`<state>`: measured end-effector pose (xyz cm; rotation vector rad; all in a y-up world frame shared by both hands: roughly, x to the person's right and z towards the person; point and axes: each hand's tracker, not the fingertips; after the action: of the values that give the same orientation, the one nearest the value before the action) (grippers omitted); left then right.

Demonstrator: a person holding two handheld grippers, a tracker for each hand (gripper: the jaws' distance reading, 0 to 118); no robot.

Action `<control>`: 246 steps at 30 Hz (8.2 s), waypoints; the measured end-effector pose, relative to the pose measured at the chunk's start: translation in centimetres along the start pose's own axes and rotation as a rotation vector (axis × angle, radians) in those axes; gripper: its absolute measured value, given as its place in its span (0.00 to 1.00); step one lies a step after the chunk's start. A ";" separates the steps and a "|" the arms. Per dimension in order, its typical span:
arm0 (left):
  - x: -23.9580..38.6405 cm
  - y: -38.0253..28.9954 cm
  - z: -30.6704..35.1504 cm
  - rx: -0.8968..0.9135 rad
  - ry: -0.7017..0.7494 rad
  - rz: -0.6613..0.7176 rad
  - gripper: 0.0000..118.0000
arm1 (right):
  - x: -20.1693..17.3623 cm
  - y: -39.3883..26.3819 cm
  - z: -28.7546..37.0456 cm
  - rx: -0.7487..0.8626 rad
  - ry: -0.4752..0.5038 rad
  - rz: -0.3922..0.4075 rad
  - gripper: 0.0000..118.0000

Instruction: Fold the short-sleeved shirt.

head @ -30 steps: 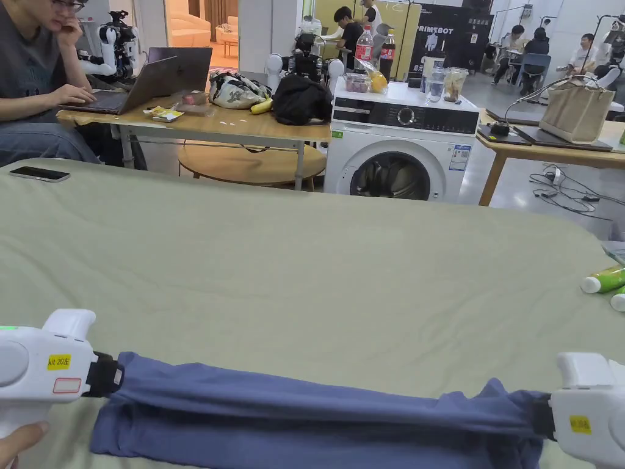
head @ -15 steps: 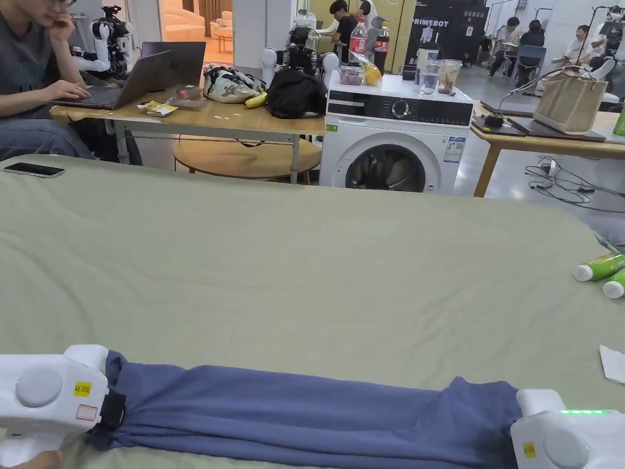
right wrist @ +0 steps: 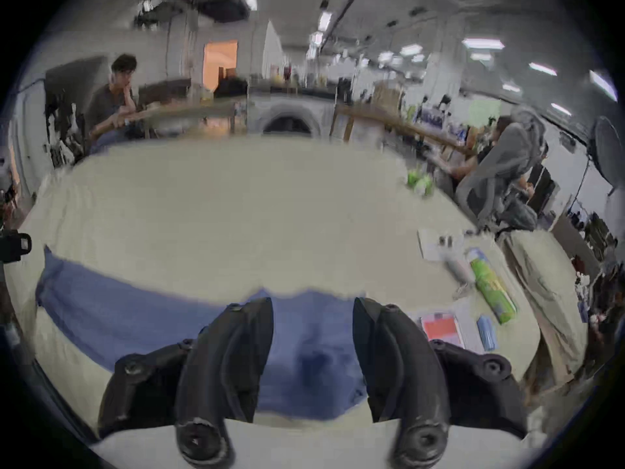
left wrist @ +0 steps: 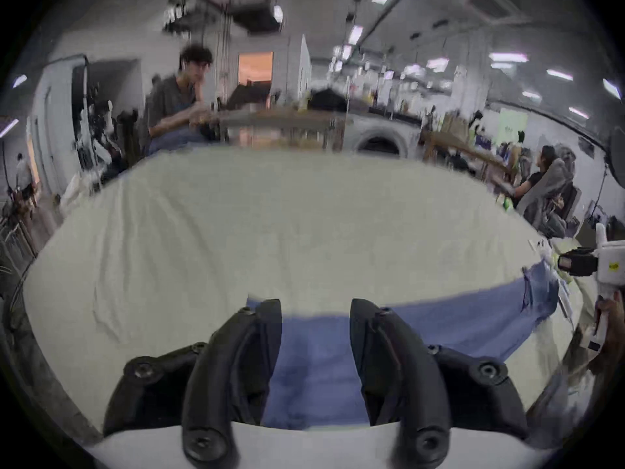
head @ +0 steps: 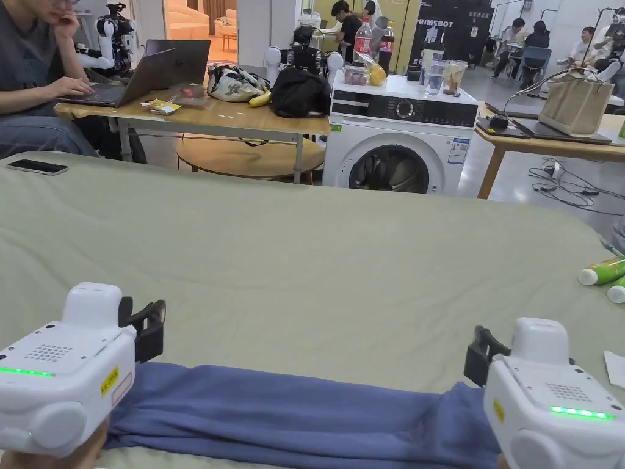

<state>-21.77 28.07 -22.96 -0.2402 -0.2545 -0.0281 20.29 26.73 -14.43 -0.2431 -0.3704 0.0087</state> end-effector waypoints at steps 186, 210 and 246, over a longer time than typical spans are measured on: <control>15.1 0.3 -8.0 -0.781 -0.579 -0.006 0.07 | -4.1 -1.5 -1.0 -0.027 0.085 0.070 0.00; 12.8 -3.3 -12.3 -0.835 -0.789 0.482 0.06 | -3.0 -2.5 -1.0 -0.064 0.076 0.042 0.00; 1.7 -0.7 -1.7 0.114 0.086 -0.025 0.00 | -6.2 0.8 -1.7 0.085 0.108 -0.010 0.00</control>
<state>-19.79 27.00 -23.95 -0.1221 -0.1729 -0.0481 15.21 26.78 -18.40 -0.1575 -0.2627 0.0014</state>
